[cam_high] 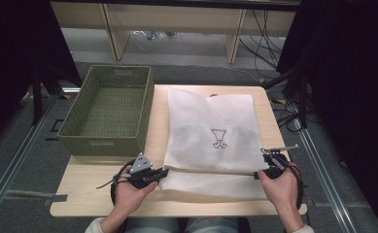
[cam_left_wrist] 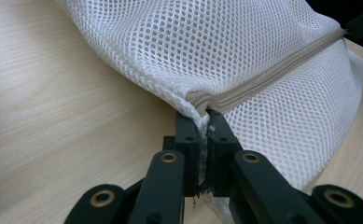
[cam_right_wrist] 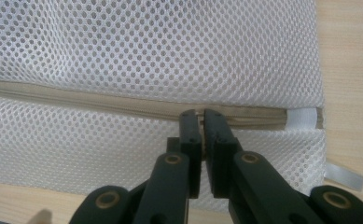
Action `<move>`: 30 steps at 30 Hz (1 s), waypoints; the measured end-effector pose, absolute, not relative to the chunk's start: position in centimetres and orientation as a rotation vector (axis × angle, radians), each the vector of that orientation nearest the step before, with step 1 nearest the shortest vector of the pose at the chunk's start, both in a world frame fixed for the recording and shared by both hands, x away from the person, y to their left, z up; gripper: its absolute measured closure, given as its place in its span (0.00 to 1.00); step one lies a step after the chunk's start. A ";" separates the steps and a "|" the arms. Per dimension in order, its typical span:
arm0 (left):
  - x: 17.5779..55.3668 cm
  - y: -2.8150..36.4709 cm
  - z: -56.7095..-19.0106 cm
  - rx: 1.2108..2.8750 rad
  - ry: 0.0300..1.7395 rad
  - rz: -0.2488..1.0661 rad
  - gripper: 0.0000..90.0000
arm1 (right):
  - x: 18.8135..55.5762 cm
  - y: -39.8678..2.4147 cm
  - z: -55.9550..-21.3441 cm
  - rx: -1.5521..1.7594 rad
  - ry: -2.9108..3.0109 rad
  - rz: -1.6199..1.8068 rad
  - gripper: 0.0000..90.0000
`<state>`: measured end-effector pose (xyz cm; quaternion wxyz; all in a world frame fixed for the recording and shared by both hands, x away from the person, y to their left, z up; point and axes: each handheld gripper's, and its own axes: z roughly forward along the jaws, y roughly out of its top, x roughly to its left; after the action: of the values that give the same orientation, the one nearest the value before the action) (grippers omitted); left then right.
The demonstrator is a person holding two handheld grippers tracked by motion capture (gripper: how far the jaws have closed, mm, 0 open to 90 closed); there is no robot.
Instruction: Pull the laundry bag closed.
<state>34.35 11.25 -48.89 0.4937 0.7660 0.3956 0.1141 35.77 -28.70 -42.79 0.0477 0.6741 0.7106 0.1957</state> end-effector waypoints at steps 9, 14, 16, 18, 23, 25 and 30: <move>34.4 11.5 -48.8 1.871 0.968 0.284 0.94 | 35.8 -29.5 -42.9 2.028 2.168 0.593 0.97; 34.4 11.5 -48.8 1.865 0.973 0.282 0.94 | 35.8 -29.6 -42.8 2.032 2.159 0.581 0.97; 34.4 11.5 -48.8 1.864 0.973 0.282 0.94 | 35.8 -29.6 -42.9 2.060 2.137 0.580 0.97; 34.4 11.5 -48.8 1.873 0.969 0.285 0.94 | 35.8 -29.6 -43.0 2.036 2.137 0.573 0.97; 34.4 11.5 -48.8 1.867 0.974 0.281 0.94 | 35.8 -29.8 -43.0 2.060 2.133 0.568 0.97; 34.4 11.5 -48.8 1.867 0.974 0.282 0.94 | 35.8 -29.8 -42.9 2.083 2.129 0.569 0.97; 34.4 11.5 -48.8 1.867 0.974 0.280 0.94 | 35.8 -29.8 -43.0 2.091 2.124 0.563 0.97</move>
<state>34.40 11.50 -48.81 0.4873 0.7675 0.4003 0.1151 35.81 -29.84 -42.98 0.0539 0.6884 0.6992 0.1854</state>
